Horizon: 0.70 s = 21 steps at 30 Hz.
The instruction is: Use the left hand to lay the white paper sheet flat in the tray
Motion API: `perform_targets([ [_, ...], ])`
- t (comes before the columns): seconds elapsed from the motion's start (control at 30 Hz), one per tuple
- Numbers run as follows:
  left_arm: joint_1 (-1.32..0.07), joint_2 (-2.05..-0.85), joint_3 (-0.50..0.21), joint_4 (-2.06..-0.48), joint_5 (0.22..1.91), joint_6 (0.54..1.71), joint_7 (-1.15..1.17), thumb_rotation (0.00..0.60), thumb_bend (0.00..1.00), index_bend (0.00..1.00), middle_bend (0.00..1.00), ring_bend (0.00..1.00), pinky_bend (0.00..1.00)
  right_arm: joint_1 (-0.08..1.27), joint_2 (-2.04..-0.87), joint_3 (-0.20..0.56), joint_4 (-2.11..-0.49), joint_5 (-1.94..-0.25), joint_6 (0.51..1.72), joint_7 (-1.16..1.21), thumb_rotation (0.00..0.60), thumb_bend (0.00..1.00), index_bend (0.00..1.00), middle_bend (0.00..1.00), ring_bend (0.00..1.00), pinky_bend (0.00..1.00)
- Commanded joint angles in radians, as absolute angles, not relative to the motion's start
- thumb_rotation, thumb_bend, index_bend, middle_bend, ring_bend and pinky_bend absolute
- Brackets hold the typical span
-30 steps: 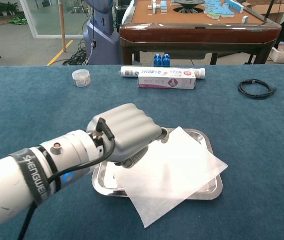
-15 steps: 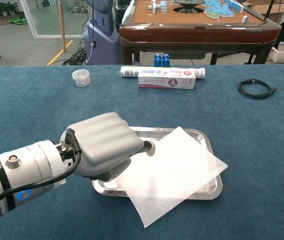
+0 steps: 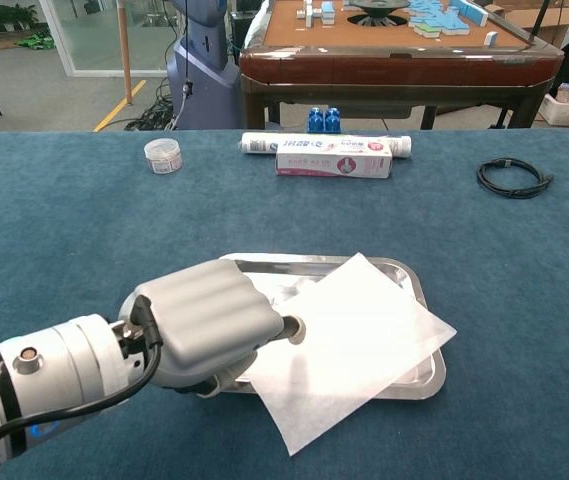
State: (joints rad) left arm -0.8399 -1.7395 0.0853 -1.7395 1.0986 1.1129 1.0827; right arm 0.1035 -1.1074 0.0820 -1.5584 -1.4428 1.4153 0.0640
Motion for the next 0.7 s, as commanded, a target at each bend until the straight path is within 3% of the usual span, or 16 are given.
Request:
perform_targets([
  [0.03, -0.835, -1.744, 0.085, -1.733, 1.096, 1.109, 1.080, 0.600, 0.69, 0.24, 1.00, 1.00, 1.00, 0.104, -1.107, 0.081, -1.557, -1.443, 1.414, 0.058, 0.600, 0.45, 0.41, 0.33, 0.19, 0.29],
  [0.7, -0.815, -1.725, 0.074, -1.732, 1.070, 1.079, 1.051, 0.600, 0.69, 0.24, 1.00, 1.00, 1.00, 0.107, -1.108, 0.079, -1.560, -1.439, 1.406, 0.041, 0.600, 0.45, 0.41, 0.33, 0.19, 0.29],
])
